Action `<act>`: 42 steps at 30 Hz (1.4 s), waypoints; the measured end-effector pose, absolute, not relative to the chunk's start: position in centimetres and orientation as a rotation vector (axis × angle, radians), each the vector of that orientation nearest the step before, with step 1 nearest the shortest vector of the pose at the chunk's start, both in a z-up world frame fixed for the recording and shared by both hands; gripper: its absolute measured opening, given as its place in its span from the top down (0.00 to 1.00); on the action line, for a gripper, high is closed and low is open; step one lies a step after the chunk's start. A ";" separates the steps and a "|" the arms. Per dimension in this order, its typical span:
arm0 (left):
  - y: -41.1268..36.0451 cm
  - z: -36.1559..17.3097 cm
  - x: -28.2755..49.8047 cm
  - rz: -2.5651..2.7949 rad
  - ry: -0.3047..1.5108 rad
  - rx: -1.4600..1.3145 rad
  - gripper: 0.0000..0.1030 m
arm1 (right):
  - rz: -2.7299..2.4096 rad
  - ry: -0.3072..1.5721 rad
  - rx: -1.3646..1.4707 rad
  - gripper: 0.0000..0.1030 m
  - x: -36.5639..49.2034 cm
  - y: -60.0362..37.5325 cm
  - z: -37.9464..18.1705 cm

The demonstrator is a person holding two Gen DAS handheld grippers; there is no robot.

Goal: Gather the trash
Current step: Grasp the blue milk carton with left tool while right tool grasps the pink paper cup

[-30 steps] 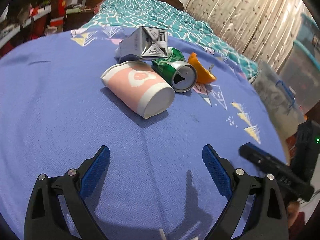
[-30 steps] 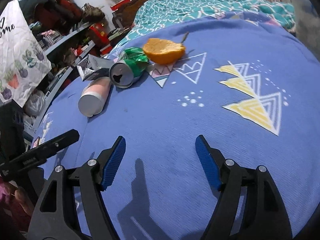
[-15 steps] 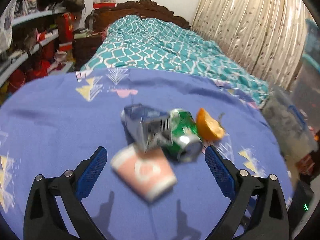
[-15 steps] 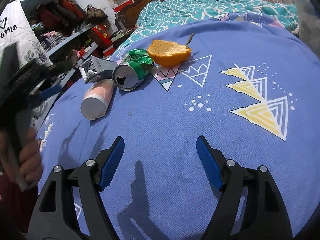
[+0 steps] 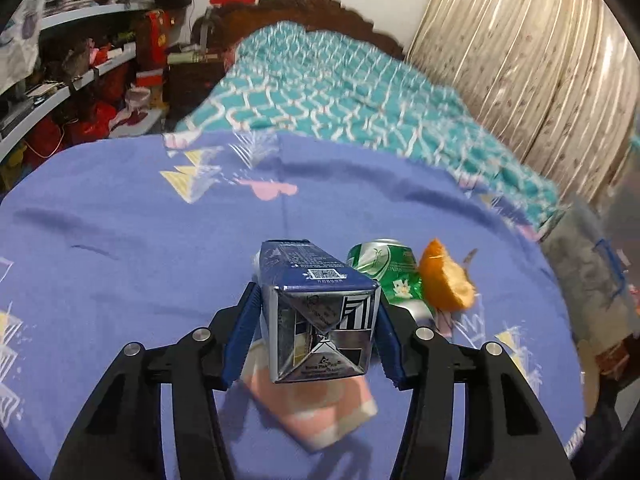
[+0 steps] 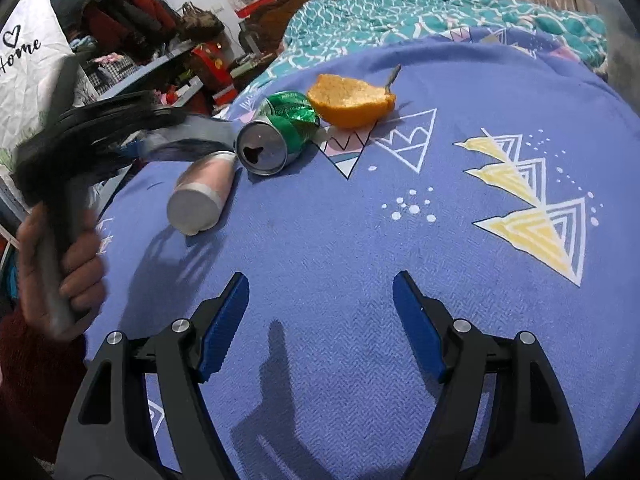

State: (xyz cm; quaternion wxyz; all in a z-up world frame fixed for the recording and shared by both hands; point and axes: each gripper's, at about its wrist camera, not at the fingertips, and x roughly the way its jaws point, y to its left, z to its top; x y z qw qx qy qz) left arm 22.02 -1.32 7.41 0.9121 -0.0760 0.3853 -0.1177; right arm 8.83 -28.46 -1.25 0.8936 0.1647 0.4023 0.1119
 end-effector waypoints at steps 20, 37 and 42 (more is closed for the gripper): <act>9.1 2.4 8.7 -0.268 0.881 -0.256 0.55 | 0.457 0.889 -0.028 0.17 19.6 -13.5 0.4; 7.0 3.8 8.9 -0.260 0.831 -0.183 0.14 | 0.313 0.856 0.184 0.41 9.5 -21.8 1.0; 6.0 2.7 10.4 -0.227 0.880 -0.131 0.13 | 0.209 0.832 0.300 0.41 6.9 -26.8 1.2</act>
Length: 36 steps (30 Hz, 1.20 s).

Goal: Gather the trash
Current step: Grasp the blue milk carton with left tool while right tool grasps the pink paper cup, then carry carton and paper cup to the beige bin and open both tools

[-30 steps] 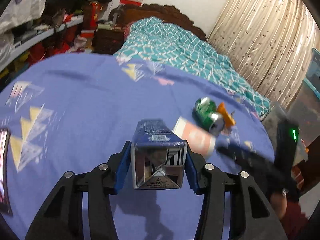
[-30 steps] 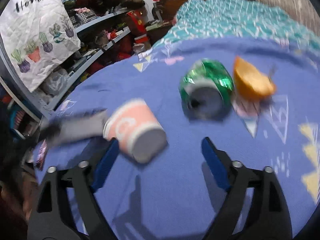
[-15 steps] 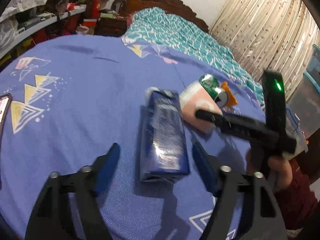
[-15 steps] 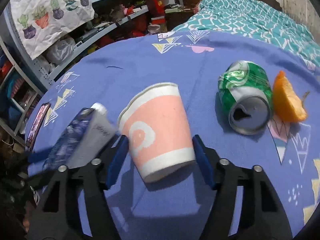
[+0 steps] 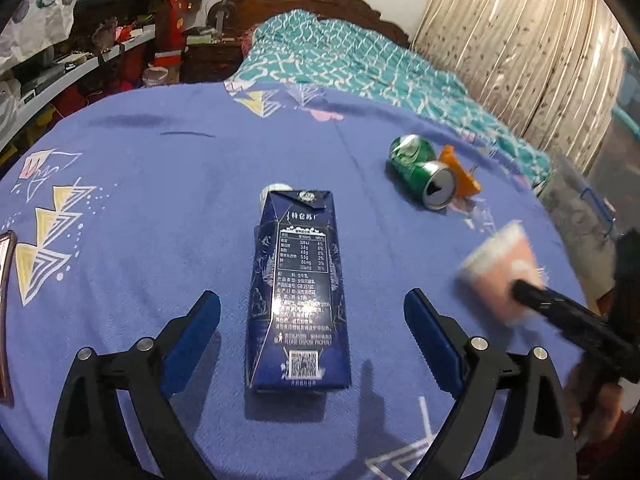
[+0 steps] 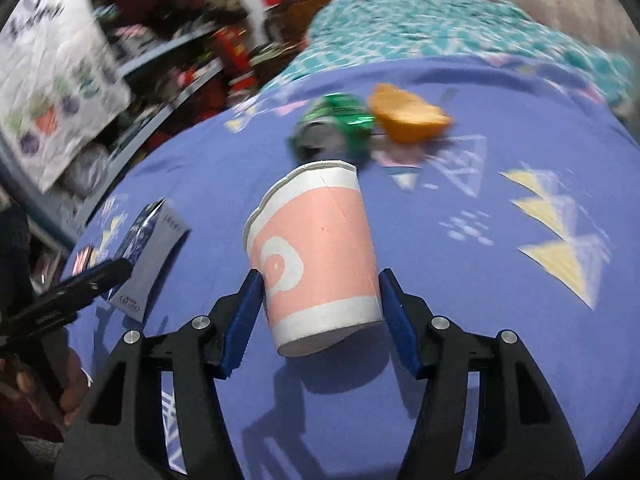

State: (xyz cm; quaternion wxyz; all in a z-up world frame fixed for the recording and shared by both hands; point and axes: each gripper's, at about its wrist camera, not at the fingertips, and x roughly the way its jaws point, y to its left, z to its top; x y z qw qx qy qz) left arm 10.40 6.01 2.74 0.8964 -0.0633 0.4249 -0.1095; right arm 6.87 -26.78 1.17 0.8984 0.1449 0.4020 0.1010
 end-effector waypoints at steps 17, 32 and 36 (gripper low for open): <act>4.7 0.6 11.4 -0.255 0.966 -0.134 0.52 | 0.176 0.859 0.380 0.18 4.4 -29.0 -1.1; -1.9 0.4 9.5 -0.434 0.996 -0.077 0.52 | 0.428 0.864 0.464 0.13 1.6 -28.6 0.2; -3.3 0.3 9.3 -0.470 1.006 -0.064 0.52 | 0.396 0.857 0.642 0.13 2.2 -32.2 -0.7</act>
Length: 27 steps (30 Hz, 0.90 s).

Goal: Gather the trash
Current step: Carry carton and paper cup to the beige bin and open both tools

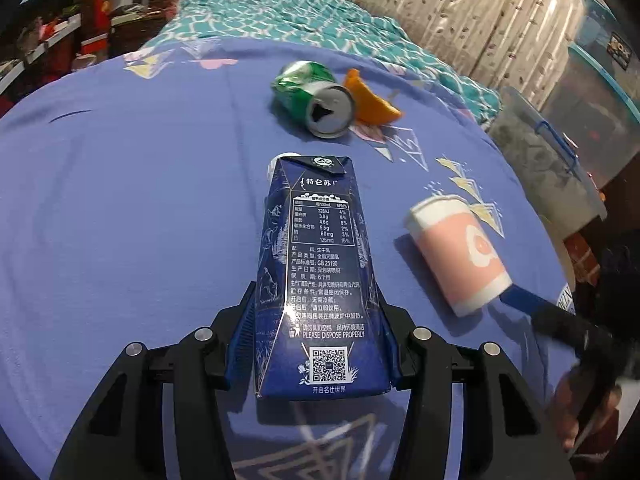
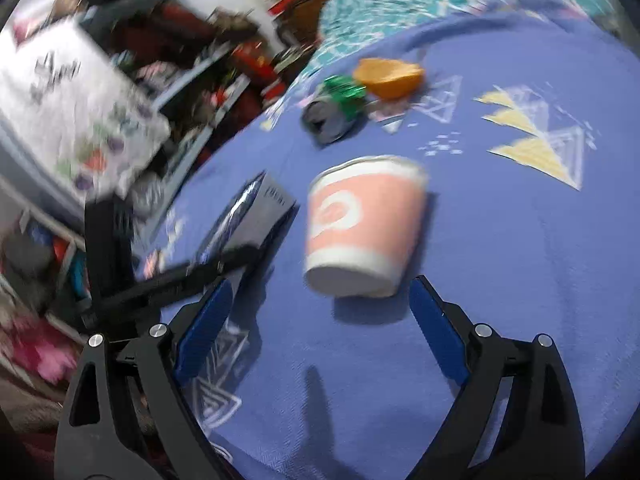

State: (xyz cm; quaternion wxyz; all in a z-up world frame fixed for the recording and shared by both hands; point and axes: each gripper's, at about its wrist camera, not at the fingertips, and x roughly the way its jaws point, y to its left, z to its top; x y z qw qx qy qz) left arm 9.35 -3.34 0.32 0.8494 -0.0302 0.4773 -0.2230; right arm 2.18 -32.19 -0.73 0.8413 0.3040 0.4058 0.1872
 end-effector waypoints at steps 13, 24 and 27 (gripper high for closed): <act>-5.4 -0.1 9.1 -0.486 1.018 -0.018 0.52 | 0.429 0.935 0.702 0.39 7.7 -31.4 -2.4; -11.0 0.0 9.3 -0.616 1.057 0.023 0.53 | 0.287 0.837 0.765 0.58 2.9 -37.4 -1.9; -15.5 0.0 9.1 -0.693 1.061 0.089 0.53 | 0.202 0.788 0.810 0.59 0.7 -41.3 -2.0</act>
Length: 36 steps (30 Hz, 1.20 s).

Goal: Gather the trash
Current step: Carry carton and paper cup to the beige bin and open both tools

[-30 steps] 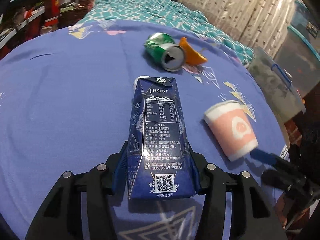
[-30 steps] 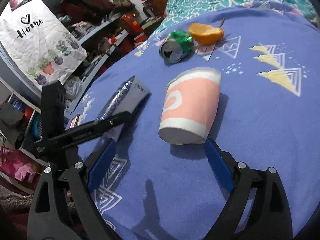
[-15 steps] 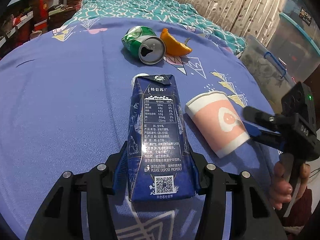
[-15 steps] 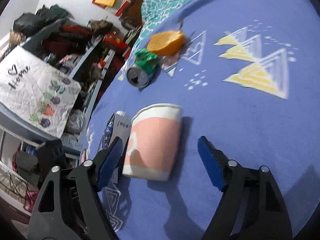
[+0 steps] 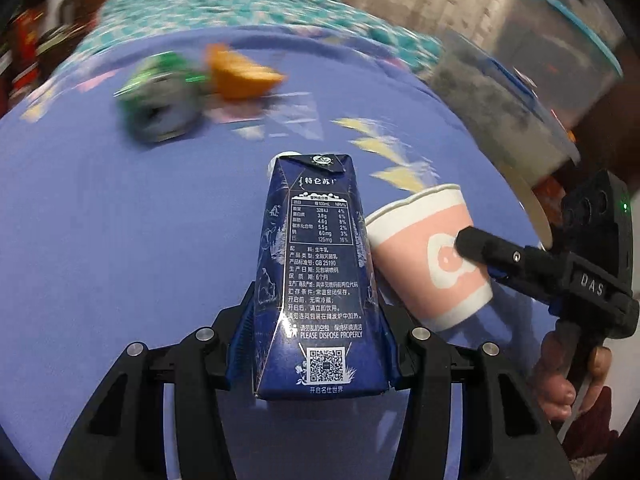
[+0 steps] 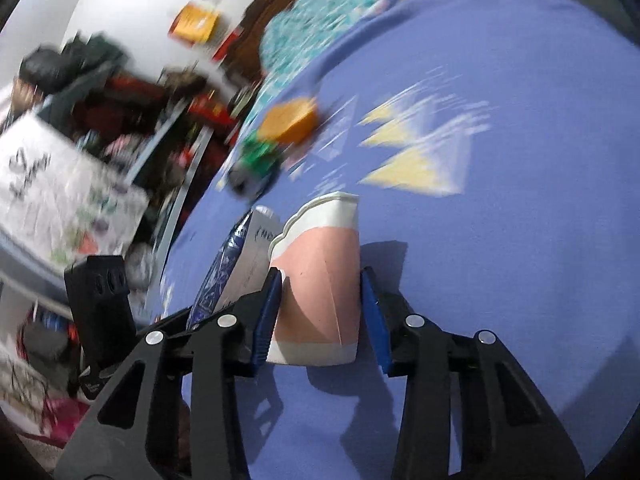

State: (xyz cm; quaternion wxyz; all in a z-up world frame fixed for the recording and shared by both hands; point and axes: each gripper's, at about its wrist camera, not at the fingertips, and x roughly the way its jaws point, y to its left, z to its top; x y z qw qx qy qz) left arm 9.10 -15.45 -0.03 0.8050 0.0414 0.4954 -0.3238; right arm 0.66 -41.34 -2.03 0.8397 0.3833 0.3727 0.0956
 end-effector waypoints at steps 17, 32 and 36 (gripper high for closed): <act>-50.6 0.4 4.3 -1.092 1.034 0.426 0.54 | -0.349 0.449 0.968 0.56 -12.8 -67.5 -0.7; -53.4 1.5 6.0 -1.096 1.020 0.393 0.28 | -0.559 0.371 0.947 0.22 -16.2 -68.0 -1.7; -48.3 2.4 6.1 -1.059 0.991 0.371 0.28 | -0.563 0.365 0.929 0.22 -15.9 -63.2 -1.2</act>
